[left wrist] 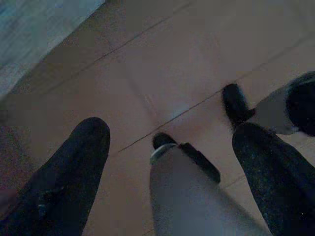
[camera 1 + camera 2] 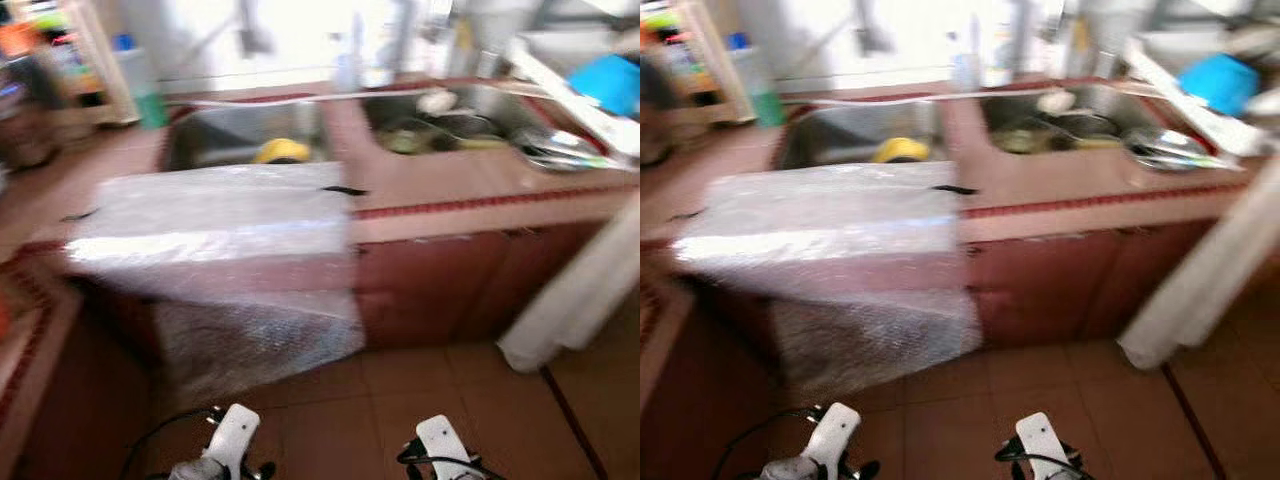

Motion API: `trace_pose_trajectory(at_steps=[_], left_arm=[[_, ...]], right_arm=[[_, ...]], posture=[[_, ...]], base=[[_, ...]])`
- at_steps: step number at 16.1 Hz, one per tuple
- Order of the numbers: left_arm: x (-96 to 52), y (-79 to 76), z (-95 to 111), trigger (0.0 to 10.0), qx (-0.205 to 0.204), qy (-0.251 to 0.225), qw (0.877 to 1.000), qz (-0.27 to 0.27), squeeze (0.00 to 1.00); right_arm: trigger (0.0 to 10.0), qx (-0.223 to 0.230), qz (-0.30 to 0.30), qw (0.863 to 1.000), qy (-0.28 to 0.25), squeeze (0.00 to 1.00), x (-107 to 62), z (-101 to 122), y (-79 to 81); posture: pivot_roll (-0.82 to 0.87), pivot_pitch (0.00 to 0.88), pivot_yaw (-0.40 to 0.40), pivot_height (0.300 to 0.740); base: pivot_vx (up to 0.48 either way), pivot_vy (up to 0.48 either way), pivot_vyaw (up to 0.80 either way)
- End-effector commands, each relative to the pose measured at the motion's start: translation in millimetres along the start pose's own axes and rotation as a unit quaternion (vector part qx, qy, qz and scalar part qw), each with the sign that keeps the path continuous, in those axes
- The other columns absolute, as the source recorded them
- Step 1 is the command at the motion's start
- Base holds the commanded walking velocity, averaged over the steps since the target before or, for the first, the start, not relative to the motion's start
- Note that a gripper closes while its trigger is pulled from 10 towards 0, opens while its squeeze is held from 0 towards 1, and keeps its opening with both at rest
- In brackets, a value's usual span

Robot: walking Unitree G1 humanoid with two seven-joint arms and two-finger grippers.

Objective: Kitchen organization

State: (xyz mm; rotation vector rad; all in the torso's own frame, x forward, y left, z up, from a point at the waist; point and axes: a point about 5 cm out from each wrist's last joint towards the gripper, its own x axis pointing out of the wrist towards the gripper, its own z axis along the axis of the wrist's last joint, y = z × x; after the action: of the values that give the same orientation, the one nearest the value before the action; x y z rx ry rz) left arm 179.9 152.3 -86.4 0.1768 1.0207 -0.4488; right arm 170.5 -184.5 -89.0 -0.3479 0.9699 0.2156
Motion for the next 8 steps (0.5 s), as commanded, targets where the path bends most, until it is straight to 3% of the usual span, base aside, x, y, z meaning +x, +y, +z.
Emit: trace_pose_trajectory(at_steps=[1,3,8], left_arm=[[-1.4,3.3,-1.9,10.0,0.011,0.002,1.0,0.002,0.0],[-1.4,3.2,-2.1,10.0,0.013,0.003,1.0,0.0,0.0],[-1.9,3.3,-4.0,10.0,0.017,0.004,1.0,0.0,0.0]], right_arm=[[10.0,0.0,0.007,1.0,0.004,0.0,-0.4,-3.4,4.7],[10.0,-0.001,0.011,1.0,0.003,0.0,-0.4,-3.0,4.9],[10.0,-0.008,0.019,1.0,0.0,0.0,-0.2,-2.2,8.3]], posture=[[-0.06,0.0,0.077,0.74],[-0.06,0.0,0.077,0.74],[-0.06,0.0,0.079,0.74]], base=[[0.0,-0.424,-0.71],[0.0,-0.414,-0.53],[0.0,-0.389,0.0]])
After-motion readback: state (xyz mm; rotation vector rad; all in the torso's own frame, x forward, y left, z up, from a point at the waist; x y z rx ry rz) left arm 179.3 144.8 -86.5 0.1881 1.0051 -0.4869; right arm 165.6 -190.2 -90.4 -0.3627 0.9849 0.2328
